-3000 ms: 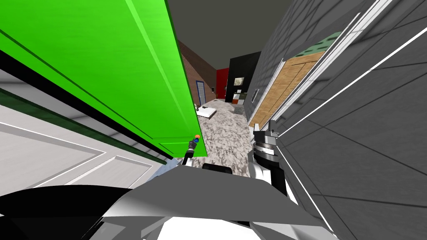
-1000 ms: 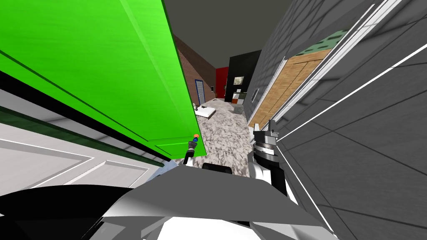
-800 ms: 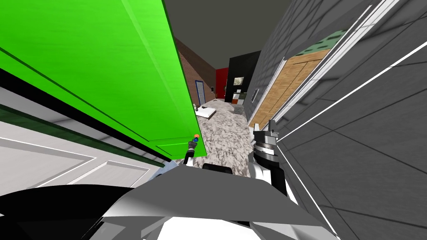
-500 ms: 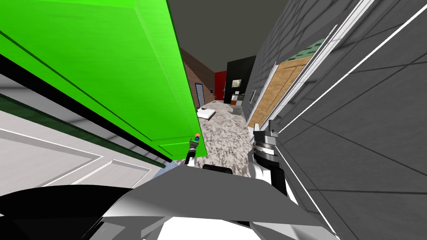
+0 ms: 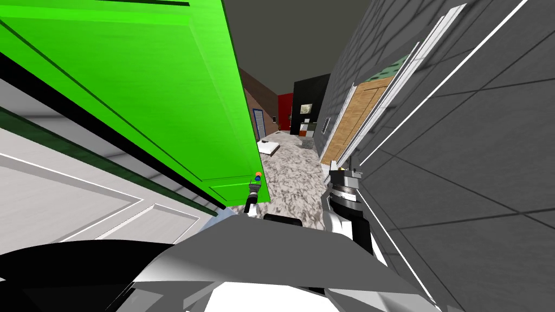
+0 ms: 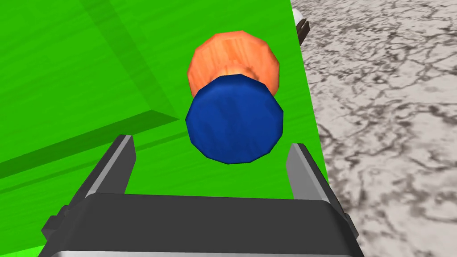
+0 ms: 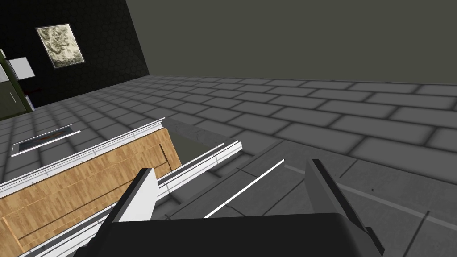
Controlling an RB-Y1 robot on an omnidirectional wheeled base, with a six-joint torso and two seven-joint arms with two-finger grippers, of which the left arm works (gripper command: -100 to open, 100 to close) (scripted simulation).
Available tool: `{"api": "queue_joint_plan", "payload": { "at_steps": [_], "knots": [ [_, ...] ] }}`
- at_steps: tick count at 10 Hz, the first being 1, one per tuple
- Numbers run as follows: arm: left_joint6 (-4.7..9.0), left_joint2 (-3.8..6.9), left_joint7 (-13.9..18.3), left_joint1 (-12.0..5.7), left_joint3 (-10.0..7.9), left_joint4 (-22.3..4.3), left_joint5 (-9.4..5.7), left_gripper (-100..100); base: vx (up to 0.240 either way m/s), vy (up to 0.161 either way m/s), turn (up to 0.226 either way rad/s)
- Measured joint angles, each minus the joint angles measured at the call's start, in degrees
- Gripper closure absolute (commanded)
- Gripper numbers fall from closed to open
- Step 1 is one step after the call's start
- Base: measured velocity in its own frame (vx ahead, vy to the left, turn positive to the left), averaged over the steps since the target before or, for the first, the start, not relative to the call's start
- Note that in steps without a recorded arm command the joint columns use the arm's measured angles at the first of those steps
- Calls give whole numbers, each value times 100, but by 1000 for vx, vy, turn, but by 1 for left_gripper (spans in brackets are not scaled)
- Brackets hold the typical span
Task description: Push the door open
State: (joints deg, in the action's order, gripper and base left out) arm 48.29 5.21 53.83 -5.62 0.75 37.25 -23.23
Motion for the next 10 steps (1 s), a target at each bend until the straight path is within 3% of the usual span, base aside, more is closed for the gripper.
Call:
{"api": "queue_joint_plan", "payload": {
  "at_steps": [3,7,10],
  "knots": [
    [-16,-187,361,50,74,171,-160,-100,-94,39,-27],
    [36,-422,854,13,165,202,-361,-100,-89,27,-28],
    [24,-657,1213,30,236,336,-525,-100,-102,36,-23]
  ]
}}
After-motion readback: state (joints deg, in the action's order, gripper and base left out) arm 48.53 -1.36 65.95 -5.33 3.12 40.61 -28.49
